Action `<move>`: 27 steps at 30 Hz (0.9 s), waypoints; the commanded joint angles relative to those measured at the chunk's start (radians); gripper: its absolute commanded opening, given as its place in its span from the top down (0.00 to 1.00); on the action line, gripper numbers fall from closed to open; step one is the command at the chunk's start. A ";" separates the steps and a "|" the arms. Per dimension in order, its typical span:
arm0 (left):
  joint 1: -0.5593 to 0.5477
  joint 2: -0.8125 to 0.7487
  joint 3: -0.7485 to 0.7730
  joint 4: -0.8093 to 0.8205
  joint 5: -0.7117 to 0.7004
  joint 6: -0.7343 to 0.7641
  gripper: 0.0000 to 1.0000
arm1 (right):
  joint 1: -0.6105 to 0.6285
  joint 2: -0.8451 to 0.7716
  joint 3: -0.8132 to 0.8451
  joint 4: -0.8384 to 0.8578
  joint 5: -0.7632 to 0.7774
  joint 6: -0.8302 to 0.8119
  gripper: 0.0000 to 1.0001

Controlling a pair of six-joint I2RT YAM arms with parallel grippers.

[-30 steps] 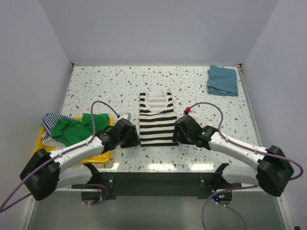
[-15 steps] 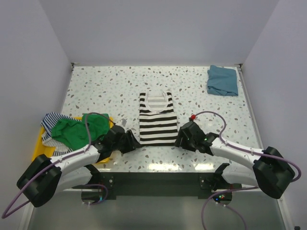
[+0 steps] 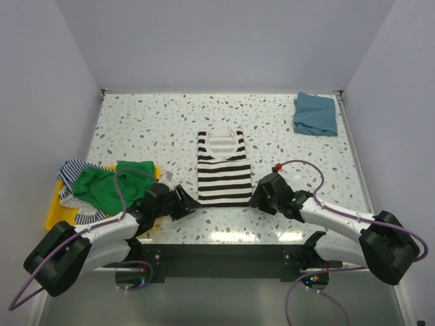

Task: Fold and stack the tank tops
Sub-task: Fold the tank top

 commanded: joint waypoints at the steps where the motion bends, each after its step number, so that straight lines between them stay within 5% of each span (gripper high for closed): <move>1: 0.013 0.026 -0.038 0.075 0.015 -0.027 0.48 | -0.009 0.020 -0.025 0.057 -0.005 0.035 0.48; 15: 0.024 0.143 -0.037 0.150 0.002 -0.060 0.52 | -0.014 0.107 -0.042 0.137 -0.034 0.055 0.58; 27: 0.008 0.259 0.026 0.096 -0.015 -0.014 0.71 | -0.014 0.116 -0.045 0.131 -0.005 0.035 0.73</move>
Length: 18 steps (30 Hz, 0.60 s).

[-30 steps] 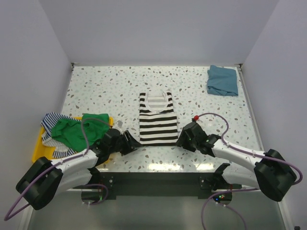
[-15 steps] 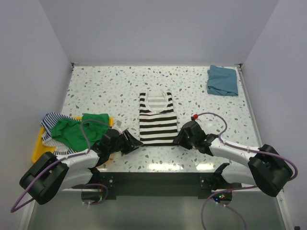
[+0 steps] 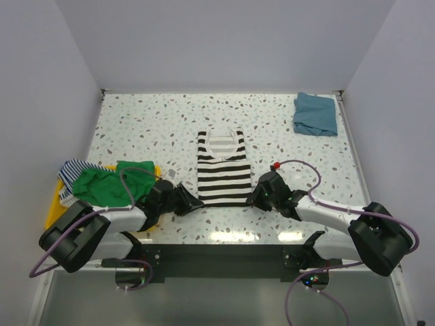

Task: Fold and stack the tank tops
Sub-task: Fold the tank top

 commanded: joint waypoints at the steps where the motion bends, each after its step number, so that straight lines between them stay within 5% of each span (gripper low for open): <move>1: -0.012 0.054 0.038 -0.128 -0.043 0.058 0.73 | 0.000 0.025 -0.021 -0.057 0.028 -0.020 0.76; 8: -0.050 0.064 0.119 -0.268 -0.077 0.139 1.00 | 0.002 -0.006 0.023 -0.124 0.025 -0.101 0.95; 18: -0.133 -0.223 0.138 -0.707 -0.111 0.225 1.00 | 0.190 -0.205 0.028 -0.322 0.065 -0.105 1.00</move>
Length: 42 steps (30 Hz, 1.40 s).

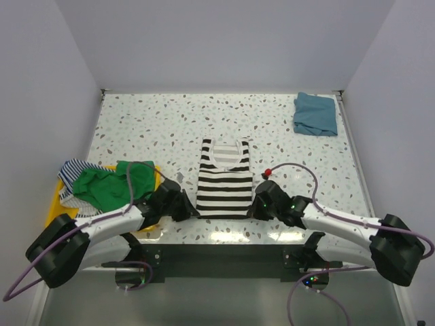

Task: Fold and stack the tank tops
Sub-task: Fold the tank top

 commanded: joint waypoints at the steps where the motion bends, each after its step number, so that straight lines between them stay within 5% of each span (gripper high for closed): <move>1: -0.038 -0.138 0.019 -0.300 -0.056 0.061 1.00 | 0.103 -0.092 0.020 -0.170 0.067 0.012 1.00; 8: -0.081 -0.336 0.123 -0.522 -0.094 0.039 1.00 | 0.203 -0.204 0.140 -0.327 0.168 0.057 1.00; 18: -0.032 -0.189 0.372 -0.468 -0.141 0.107 1.00 | 0.182 -0.041 0.400 -0.433 0.288 -0.053 1.00; 29: 0.148 0.049 0.576 -0.275 -0.039 0.180 1.00 | -0.127 0.095 0.542 -0.309 0.107 -0.239 1.00; 42: 0.346 0.616 0.980 0.044 0.034 0.200 1.00 | -0.478 0.667 0.975 -0.166 -0.112 -0.400 0.96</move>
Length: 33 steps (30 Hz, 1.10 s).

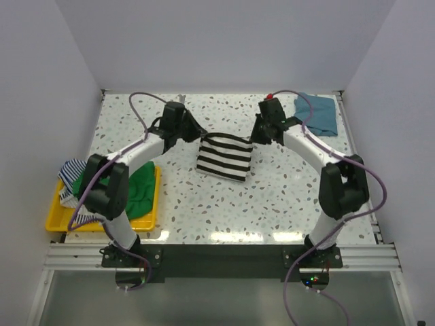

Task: Fold and stack the tank tops
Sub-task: Fold the tank top

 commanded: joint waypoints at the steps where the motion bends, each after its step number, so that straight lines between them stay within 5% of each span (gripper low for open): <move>1: 0.047 0.195 0.162 0.210 0.058 0.049 0.91 | -0.082 0.191 0.173 0.079 -0.055 -0.062 0.93; 4: 0.075 0.361 0.274 0.309 0.099 0.043 0.59 | -0.128 0.333 0.315 0.074 -0.104 -0.060 0.69; 9: 0.107 0.432 0.427 0.305 0.136 0.072 0.45 | -0.153 0.398 0.376 0.071 -0.075 -0.057 0.44; 14: 0.107 0.302 0.365 0.198 -0.005 0.095 0.45 | -0.132 0.287 0.268 0.064 0.042 -0.073 0.44; 19: 0.066 0.238 0.308 0.024 -0.140 0.099 0.60 | -0.026 0.197 0.146 0.080 0.154 -0.073 0.51; 33: -0.059 0.297 0.119 0.013 -0.283 0.161 0.76 | -0.007 0.431 0.201 0.062 0.192 -0.061 0.69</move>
